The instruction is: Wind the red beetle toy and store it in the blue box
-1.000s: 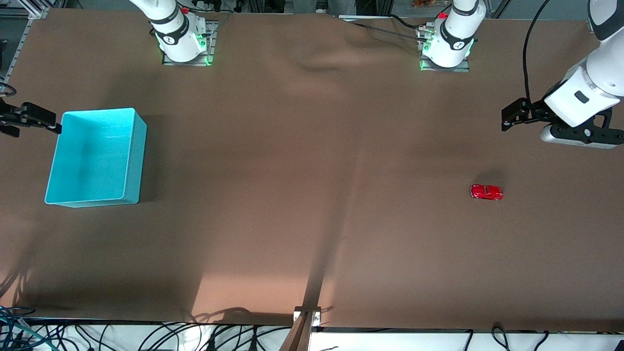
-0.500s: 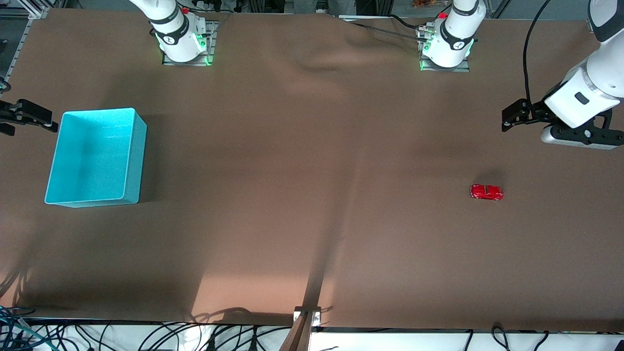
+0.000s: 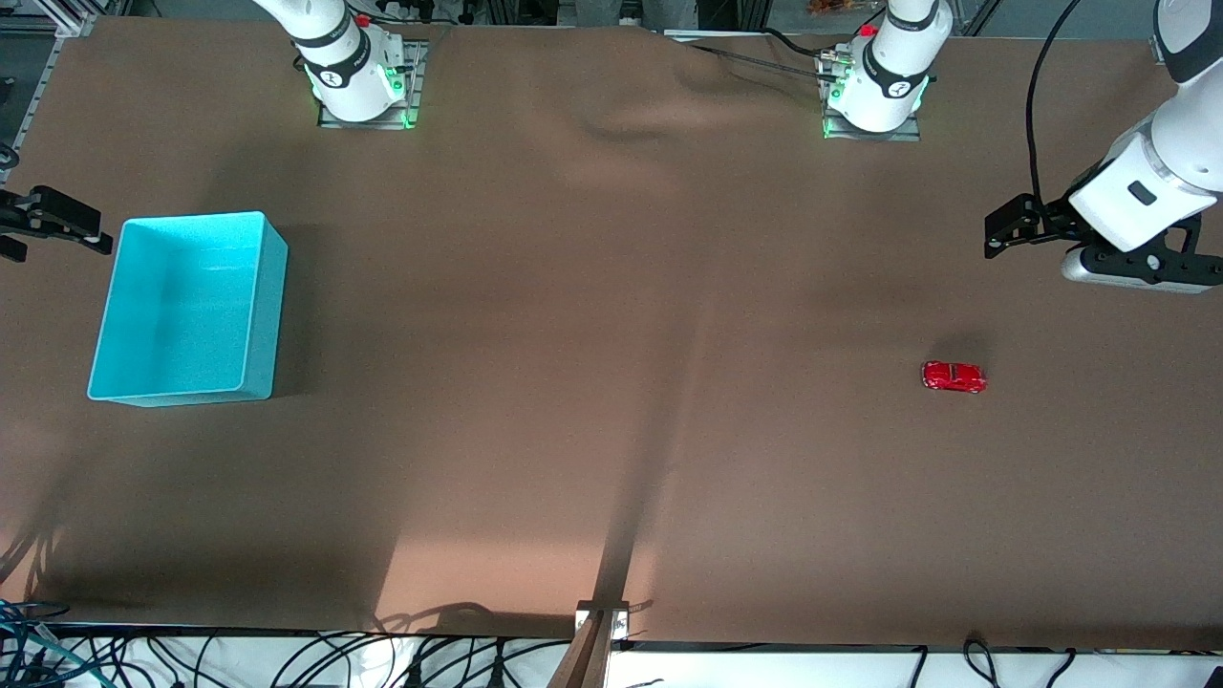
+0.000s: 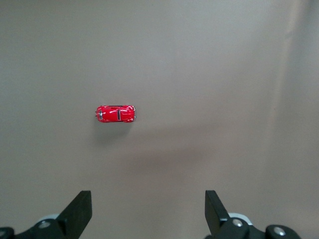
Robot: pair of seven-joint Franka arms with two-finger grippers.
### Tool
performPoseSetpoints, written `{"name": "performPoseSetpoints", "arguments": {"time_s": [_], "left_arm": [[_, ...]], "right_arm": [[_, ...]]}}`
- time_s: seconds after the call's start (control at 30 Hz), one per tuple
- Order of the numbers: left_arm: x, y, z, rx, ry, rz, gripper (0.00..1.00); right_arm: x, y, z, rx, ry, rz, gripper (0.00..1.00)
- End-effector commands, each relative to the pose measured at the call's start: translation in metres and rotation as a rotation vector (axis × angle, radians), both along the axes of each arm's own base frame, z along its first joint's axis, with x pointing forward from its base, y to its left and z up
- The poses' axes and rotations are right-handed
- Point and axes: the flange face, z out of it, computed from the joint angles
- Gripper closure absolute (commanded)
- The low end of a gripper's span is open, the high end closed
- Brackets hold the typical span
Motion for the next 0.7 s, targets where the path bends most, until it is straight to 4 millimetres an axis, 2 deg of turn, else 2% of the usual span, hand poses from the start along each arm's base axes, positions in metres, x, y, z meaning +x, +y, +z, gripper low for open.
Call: {"name": "performPoseSetpoints", "arguments": {"time_s": [0.0, 0.4, 0.5, 0.67], "left_arm": [[0.004, 0.003, 0.005, -0.012, -0.001, -0.021, 0.00], [0.004, 0.003, 0.004, -0.011, 0.004, -0.030, 0.00], [0.010, 0.006, -0.012, -0.018, 0.039, -0.055, 0.00], [0.015, 0.024, -0.022, -0.028, 0.054, -0.118, 0.00]], "right_arm": [[-0.002, 0.002, 0.005, -0.003, -0.004, -0.001, 0.00], [0.000, 0.009, 0.006, -0.004, -0.010, 0.012, 0.00], [-0.001, 0.010, 0.005, -0.002, -0.006, 0.012, 0.00], [0.000, 0.010, 0.006, -0.002, -0.008, 0.012, 0.00]]}}
